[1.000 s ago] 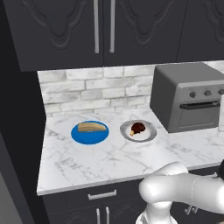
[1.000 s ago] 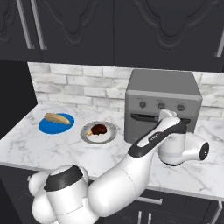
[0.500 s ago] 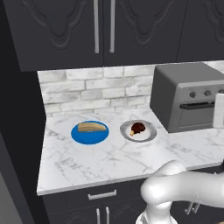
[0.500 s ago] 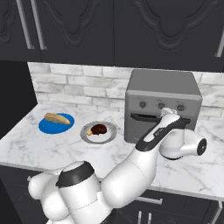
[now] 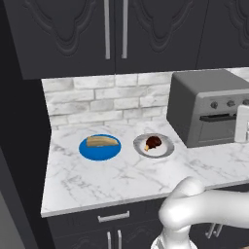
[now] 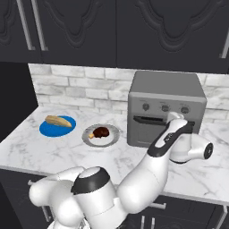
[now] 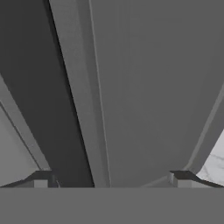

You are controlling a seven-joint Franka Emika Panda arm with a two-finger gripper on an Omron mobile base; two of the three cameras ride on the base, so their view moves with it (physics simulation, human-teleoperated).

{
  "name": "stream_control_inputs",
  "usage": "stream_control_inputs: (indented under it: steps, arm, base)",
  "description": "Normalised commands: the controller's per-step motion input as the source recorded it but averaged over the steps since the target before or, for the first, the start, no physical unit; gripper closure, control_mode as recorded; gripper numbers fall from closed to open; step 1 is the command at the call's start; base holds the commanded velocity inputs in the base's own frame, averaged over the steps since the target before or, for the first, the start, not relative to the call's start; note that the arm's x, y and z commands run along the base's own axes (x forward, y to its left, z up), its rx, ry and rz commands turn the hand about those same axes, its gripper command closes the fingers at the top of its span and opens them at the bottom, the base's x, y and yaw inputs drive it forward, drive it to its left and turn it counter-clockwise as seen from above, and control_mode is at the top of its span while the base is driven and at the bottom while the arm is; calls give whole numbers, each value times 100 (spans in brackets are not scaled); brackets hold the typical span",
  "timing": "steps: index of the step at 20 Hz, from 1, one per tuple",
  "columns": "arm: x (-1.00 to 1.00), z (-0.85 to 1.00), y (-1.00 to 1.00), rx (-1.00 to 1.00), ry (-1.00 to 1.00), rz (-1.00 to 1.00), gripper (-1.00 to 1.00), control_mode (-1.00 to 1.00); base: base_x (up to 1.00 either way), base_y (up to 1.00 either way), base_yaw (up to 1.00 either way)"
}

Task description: Open the toaster oven door. Place the baguette on the bottom rack in the toaster oven and place the steak on the top rack.

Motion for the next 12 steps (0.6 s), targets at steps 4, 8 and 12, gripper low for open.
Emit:
stream_control_inputs:
  steps: [4, 8, 12]
  arm:
    - [28, -12, -3, 0, -2, 0, -100, -100]
    - [32, -4, -4, 0, -1, 0, -100, -100]
    - [26, 0, -5, 0, -2, 0, -100, -100]
  base:
    - [0, 0, 0]
    - [0, 0, 0]
    - [0, 0, 0]
